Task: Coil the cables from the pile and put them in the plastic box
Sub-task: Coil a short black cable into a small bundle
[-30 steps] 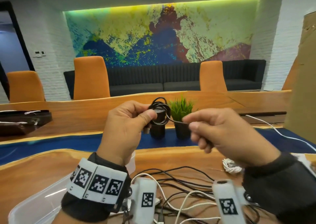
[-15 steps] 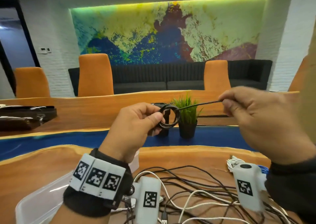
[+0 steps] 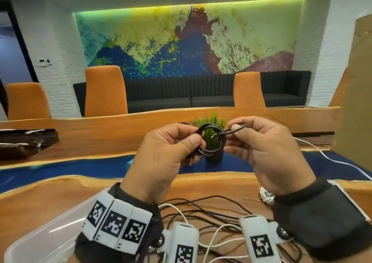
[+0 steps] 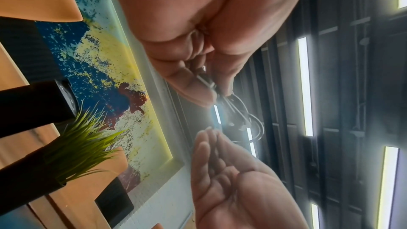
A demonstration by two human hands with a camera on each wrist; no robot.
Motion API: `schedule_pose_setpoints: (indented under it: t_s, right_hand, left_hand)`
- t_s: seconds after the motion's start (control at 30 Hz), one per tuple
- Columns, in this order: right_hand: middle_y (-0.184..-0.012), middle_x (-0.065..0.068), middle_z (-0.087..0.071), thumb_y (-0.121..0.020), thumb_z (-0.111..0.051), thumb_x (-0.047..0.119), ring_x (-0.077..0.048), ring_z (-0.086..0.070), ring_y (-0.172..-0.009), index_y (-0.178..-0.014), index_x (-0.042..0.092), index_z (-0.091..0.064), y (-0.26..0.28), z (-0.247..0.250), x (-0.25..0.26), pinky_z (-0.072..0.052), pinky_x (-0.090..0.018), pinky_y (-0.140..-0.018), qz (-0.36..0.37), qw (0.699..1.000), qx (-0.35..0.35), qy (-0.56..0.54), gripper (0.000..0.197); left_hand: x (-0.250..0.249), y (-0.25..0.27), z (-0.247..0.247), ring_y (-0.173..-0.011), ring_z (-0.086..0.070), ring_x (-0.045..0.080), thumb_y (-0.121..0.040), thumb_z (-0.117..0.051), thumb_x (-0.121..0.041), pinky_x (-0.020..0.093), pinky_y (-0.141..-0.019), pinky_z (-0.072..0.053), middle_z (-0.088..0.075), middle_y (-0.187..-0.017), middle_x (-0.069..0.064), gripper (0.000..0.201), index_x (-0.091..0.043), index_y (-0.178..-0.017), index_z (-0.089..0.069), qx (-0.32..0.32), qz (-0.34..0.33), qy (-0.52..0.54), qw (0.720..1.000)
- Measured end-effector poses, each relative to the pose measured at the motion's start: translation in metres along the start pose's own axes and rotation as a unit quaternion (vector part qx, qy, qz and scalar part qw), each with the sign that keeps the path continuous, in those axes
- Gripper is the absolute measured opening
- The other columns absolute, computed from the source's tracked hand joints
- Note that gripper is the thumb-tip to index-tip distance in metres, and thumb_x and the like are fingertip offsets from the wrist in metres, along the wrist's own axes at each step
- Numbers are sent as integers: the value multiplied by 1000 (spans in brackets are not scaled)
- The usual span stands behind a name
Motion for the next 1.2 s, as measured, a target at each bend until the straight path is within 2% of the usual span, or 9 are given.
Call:
schedule_pose_setpoints:
  t_s: [0.1,0.27,0.4,0.53,0.63,0.83,0.93,1.07,1.2]
  right_hand:
    - [-89,-17,-70,-92,-54,7,-21,-67,-74,-101,3,-68,4,-11,-8,-58,-27,-60,-71,992,50,-89,17]
    - [-89,-6,-56,-81,-68,22,-16,-49,-76,-105,11,-69,17,-30,-25,-38,-33,-66,-164,945,243,-148,26]
    - [-97,-13,-58,-75,-79,24,-25,-58,-84,-112,13,-57,27,-40,-28,-47,-37,-71,-199,899,342,-190,45]
    - [-80,-11,-65,-80,-71,9,-20,-64,-64,-103,13,-64,24,-43,-25,-51,-28,-58,-191,934,254,-162,25]
    - [-78,-14,-69,-82,-69,2,-21,-64,-63,-115,7,-58,22,-39,-22,-53,-30,-57,-141,965,217,-39,36]
    - [-76,-2,-71,-88,-69,11,-12,-66,-66,-89,15,-71,24,-36,-18,-55,-25,-64,-69,922,262,277,5]
    - [-74,5,-68,-90,-68,22,-5,-61,-66,-86,25,-74,16,-20,-8,-56,-22,-63,-11,905,184,384,7]
    - [-79,8,-63,-91,-64,26,-7,-57,-74,-81,29,-66,10,-14,2,-51,-30,-68,75,892,110,432,11]
    - [-77,8,-64,-92,-64,23,-4,-56,-70,-82,26,-68,11,-17,6,-47,-23,-61,93,923,82,364,11]
  left_hand:
    - [1,0,-1,-74,-64,20,-76,-65,-21,28,-63,-55,-75,-84,9,19,-15,-92,-73,-9,-15,-16,1000]
    - [-5,0,-1,-79,-69,18,-92,-62,-5,27,-66,-57,-75,-89,7,16,-17,-96,-72,-36,-94,-102,990]
    - [-7,2,-2,-79,-71,18,-93,-61,-1,35,-70,-61,-75,-86,3,23,-22,-94,-71,-72,-150,-163,972]
    - [-2,3,-1,-80,-72,19,-96,-58,-5,30,-68,-60,-75,-86,1,22,-24,-95,-70,-97,-149,-160,971]
    - [5,-3,9,-77,-70,19,-98,-52,-8,29,-66,-58,-73,-80,0,17,-16,-96,-67,-141,-62,-7,988]
    - [9,-1,1,-65,-66,13,-101,-44,-10,23,-55,-56,-68,-73,3,21,-10,-99,-65,-74,60,194,977]
    - [9,1,-9,-69,-65,15,-97,-48,-13,24,-58,-55,-67,-76,5,21,-12,-92,-69,-4,56,137,989]
    - [3,1,-13,-81,-66,17,-97,-56,-20,26,-75,-55,-72,-86,6,16,-21,-95,-72,38,-48,-95,994]
    - [-1,5,-16,-81,-64,9,-99,-55,-24,25,-75,-54,-70,-87,-2,14,-27,-98,-69,40,-81,-190,978]
Point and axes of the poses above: each hand's wrist, its own y-axis away from the middle knuckle, its own z-axis out of the back of the hand, x = y × z, the point moved 5 cm from there along -y, towards the middle knuckle
